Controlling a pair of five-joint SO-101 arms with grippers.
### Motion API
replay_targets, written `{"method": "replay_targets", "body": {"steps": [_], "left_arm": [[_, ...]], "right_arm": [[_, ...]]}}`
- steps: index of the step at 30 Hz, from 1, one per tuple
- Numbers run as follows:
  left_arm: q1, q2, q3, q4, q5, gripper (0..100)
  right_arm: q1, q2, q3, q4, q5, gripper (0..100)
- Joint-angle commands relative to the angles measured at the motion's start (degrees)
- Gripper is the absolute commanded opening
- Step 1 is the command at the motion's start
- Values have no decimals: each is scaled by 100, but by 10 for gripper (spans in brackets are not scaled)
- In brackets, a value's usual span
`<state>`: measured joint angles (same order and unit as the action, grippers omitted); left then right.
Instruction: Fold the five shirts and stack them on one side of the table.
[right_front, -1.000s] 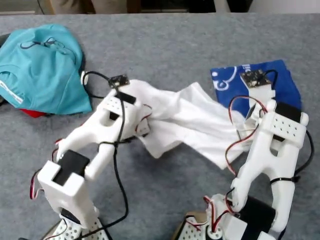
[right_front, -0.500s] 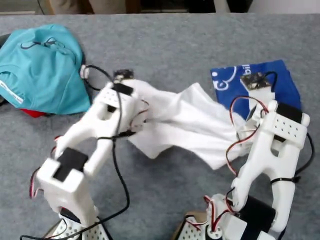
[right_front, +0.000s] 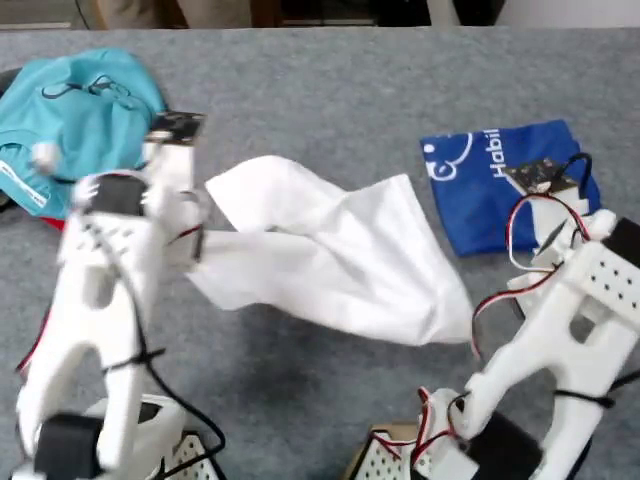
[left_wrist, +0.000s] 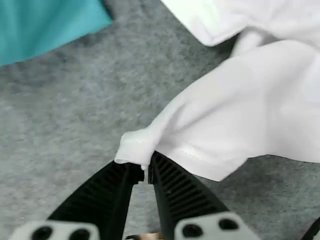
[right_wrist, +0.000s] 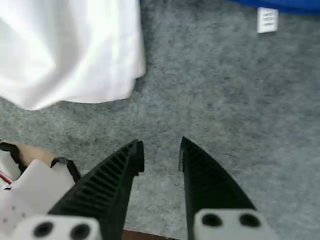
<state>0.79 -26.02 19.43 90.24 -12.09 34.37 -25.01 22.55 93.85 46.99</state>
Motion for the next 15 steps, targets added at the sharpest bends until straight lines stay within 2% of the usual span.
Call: {"method": "replay_targets", "body": {"steps": [1, 4, 10, 15], "left_arm": [[-738, -892, -26, 378, -633, 18], [-1442, -1332, -26, 545, -1055, 18], [-2945, -1525, -369, 510, -1618, 18], [-3411, -1516, -510, 527, -1662, 18]], "right_arm": [[-268, -655, -347, 79, 79, 136], [-1147, -831, -330, 0, -202, 136], [-3556, -251, -356, -1064, -2136, 136], [-5314, 901, -576, -2189, -3578, 137]]}}
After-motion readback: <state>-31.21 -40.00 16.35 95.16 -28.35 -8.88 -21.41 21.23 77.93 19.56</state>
